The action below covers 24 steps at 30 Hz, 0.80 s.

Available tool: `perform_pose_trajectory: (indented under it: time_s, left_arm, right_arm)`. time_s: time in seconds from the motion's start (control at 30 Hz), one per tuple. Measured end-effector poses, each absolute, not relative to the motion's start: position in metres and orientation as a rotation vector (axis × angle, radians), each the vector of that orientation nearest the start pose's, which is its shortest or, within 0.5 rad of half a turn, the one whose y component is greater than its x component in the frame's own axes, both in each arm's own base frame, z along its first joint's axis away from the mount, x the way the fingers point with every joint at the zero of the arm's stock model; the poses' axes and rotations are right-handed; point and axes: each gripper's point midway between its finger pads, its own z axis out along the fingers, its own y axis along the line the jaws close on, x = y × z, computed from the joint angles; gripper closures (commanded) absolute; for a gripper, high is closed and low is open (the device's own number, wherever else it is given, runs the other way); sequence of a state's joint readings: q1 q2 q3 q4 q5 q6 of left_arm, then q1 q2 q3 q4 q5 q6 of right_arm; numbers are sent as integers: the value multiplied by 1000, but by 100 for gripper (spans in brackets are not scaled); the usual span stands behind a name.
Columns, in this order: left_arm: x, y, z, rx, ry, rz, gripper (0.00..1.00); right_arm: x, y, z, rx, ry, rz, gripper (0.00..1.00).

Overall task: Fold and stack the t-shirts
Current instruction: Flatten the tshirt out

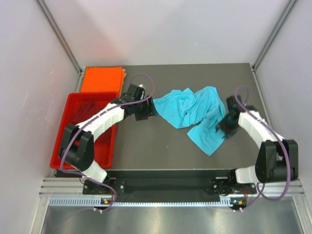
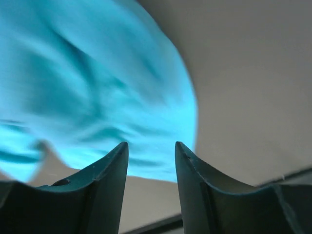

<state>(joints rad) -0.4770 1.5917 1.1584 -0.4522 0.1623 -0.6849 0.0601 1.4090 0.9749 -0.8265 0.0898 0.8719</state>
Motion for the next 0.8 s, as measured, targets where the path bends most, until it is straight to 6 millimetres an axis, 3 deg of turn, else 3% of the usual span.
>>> perform_pose_trajectory:
  time_s: [0.13, 0.23, 0.4, 0.73, 0.77, 0.8]
  left_arm:
    - [331, -235, 121, -180, 2559, -703, 33]
    - [325, -235, 114, -177, 2571, -713, 33]
    - [312, -229, 102, -182, 2602, -706, 33]
    - [311, -227, 118, -171, 2555, -720, 33]
    - [311, -227, 118, -172, 2556, -718, 33]
    - [310, -226, 117, -173, 2558, -716, 33]
  right_arm:
    - [198, 58, 37, 1230, 2748, 82, 57]
    - [173, 68, 29, 1274, 2771, 115, 57]
    - [168, 74, 30, 1349, 2682, 203, 57]
    - [164, 93, 14, 1431, 2685, 284, 61]
    - [165, 95, 14, 1436, 2685, 304, 66]
    - [166, 98, 14, 1439, 2685, 321, 80]
